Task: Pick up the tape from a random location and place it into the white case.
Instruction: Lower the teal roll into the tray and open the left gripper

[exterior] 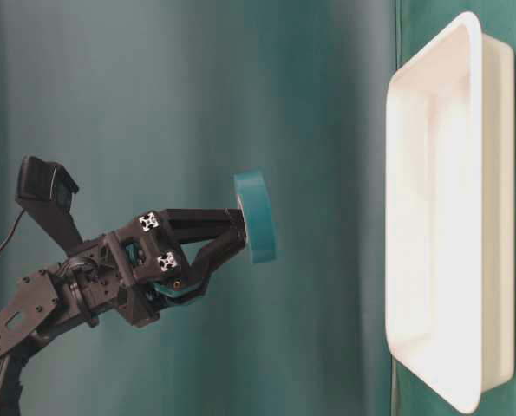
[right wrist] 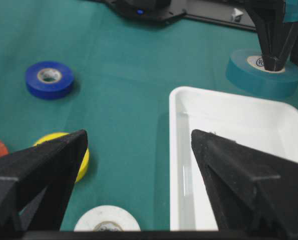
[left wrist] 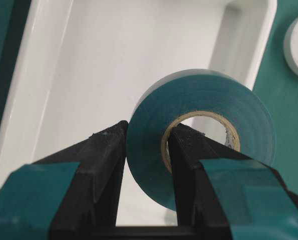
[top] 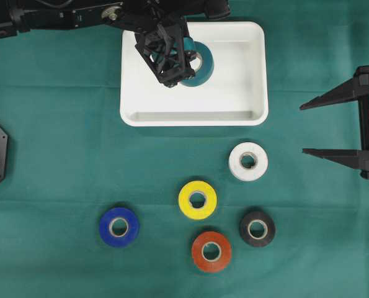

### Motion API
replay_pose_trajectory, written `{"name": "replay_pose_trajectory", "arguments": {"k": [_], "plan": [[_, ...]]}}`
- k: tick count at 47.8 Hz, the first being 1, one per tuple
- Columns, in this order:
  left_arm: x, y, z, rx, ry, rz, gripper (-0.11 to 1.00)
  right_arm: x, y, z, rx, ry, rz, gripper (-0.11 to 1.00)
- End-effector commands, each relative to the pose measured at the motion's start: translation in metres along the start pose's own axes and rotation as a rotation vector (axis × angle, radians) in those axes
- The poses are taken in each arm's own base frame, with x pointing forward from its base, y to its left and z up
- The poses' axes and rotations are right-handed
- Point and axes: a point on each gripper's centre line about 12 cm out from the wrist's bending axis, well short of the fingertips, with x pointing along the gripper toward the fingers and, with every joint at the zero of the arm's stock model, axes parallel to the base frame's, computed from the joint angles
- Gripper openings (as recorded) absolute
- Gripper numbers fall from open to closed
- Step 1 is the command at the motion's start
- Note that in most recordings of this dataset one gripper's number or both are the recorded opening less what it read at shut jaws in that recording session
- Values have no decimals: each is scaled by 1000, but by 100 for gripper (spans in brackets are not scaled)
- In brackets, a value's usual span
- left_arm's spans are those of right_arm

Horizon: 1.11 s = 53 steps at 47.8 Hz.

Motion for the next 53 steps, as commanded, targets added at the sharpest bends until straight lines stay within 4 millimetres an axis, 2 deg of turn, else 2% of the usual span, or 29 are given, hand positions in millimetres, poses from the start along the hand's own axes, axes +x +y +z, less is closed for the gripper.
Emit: {"name": "replay_pose_trajectory", "arguments": {"k": [1, 44, 53], "plan": [[-14, 1, 8, -1, -41, 3, 20, 1, -1, 12, -3, -31, -2, 90], [-13, 0, 6, -2, -35, 2, 20, 1, -1, 14, -3, -35, -2, 90], [-7, 0, 6, -2, -29, 2, 20, 1, -1, 14, -3, -34, -2, 90]]}}
